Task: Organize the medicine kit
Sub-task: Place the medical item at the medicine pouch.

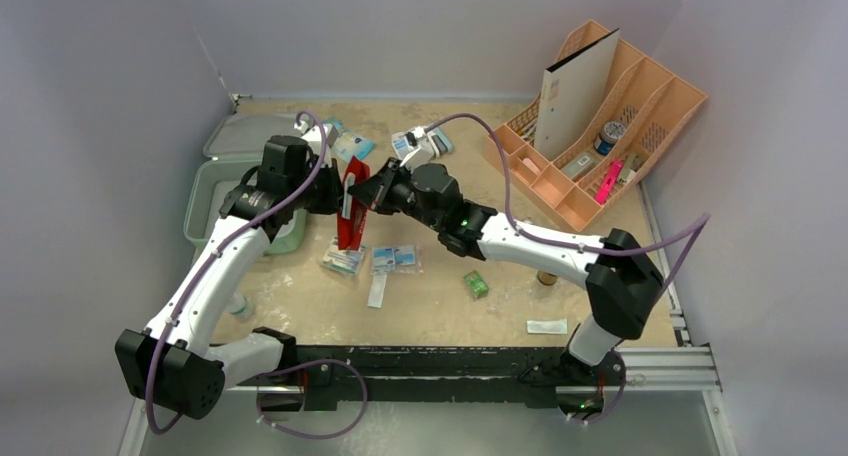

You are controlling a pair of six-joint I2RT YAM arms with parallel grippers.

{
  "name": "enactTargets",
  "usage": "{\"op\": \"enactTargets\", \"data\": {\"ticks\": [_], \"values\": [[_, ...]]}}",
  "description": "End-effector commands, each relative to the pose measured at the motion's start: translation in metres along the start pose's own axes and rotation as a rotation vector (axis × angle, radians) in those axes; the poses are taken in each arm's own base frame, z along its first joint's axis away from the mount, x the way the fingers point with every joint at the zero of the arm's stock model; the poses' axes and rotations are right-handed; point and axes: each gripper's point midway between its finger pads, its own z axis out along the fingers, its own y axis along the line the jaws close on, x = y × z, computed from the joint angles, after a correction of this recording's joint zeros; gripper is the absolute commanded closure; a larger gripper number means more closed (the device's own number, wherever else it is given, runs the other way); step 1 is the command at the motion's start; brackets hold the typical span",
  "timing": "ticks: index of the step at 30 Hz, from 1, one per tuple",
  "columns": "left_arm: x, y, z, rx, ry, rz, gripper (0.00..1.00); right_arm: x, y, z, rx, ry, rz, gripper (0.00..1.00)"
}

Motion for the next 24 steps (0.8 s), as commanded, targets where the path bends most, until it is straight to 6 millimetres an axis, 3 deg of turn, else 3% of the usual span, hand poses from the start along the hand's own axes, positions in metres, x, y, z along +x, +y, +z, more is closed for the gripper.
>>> {"op": "enactTargets", "data": {"ticks": [1,7,14,18,24], "values": [[-0.011,-0.007,-0.005,0.034,-0.055,0.009,1.00,-0.035,0.021,0.016,-0.064,-0.105,0.047,1.00],[-0.011,-0.004,-0.005,0.018,-0.052,0.002,1.00,-0.034,-0.005,0.025,0.040,-0.123,0.005,1.00],[-0.011,-0.002,-0.005,0.006,-0.054,-0.001,1.00,-0.026,-0.016,0.032,0.093,-0.079,-0.026,1.00],[-0.011,0.001,-0.005,-0.009,-0.054,-0.003,1.00,-0.019,-0.024,0.031,0.155,-0.028,-0.046,0.90],[-0.011,0.005,-0.006,-0.033,-0.057,-0.004,1.00,-0.020,-0.030,0.024,0.221,0.004,-0.084,0.95]]}}
